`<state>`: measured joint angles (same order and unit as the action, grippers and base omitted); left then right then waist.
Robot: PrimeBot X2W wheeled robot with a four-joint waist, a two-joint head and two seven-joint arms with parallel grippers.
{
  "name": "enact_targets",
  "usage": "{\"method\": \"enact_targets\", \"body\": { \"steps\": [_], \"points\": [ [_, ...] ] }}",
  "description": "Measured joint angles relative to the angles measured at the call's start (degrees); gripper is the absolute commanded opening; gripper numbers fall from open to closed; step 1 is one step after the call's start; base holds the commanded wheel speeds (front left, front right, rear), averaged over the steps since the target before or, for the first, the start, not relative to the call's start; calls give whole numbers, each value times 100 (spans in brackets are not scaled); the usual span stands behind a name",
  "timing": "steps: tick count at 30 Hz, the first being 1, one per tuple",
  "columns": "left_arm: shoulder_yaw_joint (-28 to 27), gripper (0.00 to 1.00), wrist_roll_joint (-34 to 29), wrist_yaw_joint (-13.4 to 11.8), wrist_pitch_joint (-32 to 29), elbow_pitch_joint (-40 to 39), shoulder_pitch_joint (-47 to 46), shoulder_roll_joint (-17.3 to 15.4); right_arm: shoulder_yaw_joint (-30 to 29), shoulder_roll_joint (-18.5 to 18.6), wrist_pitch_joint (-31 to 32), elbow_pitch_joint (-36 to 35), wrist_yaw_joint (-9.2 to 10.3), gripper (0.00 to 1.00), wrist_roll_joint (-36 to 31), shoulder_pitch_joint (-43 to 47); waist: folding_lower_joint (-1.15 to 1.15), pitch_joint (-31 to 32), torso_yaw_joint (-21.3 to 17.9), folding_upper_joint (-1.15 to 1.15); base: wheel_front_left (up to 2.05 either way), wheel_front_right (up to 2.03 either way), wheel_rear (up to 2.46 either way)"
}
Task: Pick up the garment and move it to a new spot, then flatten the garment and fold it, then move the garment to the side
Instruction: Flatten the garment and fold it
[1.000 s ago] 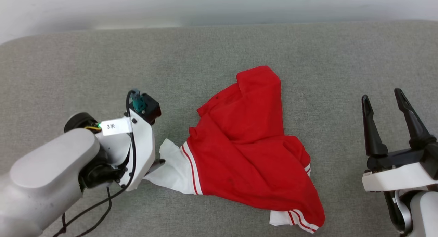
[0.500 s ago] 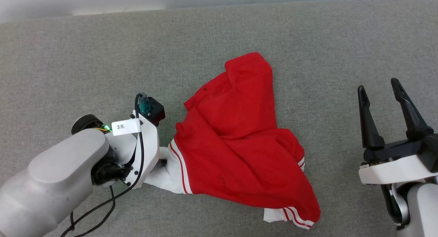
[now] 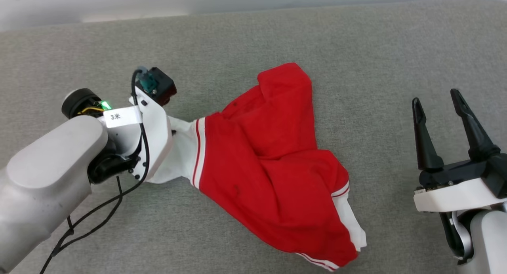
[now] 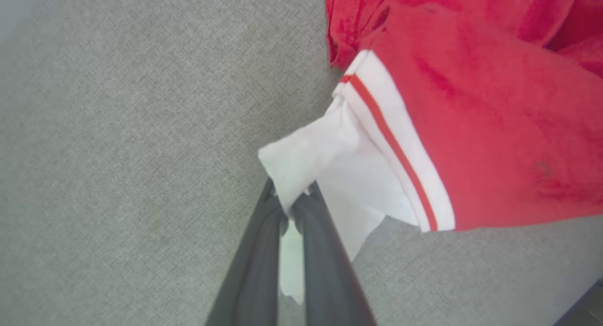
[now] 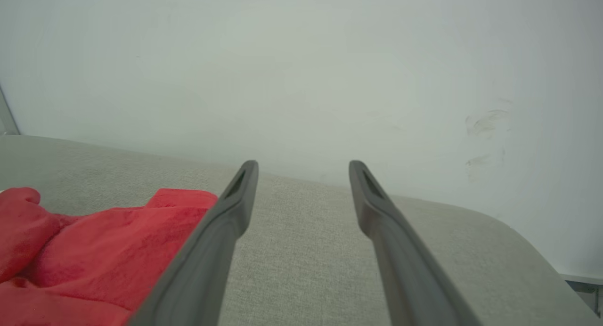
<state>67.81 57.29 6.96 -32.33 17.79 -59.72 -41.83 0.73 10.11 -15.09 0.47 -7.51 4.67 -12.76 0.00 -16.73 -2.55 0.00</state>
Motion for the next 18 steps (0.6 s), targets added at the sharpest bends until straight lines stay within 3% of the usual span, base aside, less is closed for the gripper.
{"method": "enact_targets", "body": {
  "steps": [12,15,16,17,18],
  "points": [
    [155,0,-788,-89,1044,1763,-48,341,-10,-60,0,0,1,100,7,-118,0,-339,-383,0,0,0,0],
    [143,0,-698,-51,1214,2119,-37,520,-41,-80,0,19,1,100,-9,-113,0,-306,-357,0,0,0,0],
    [131,37,-664,-40,1281,2198,-32,584,-48,-87,0,31,1,100,-11,-108,0,-286,-332,0,0,0,0],
    [81,100,-581,-38,1304,2296,-13,654,-56,-92,0,40,1,100,-13,-101,0,-263,-302,0,0,0,0],
    [58,100,-506,-33,1343,2360,7,703,-69,-94,0,49,1,100,-18,-93,0,-235,-268,0,0,0,0]
  ]
}}
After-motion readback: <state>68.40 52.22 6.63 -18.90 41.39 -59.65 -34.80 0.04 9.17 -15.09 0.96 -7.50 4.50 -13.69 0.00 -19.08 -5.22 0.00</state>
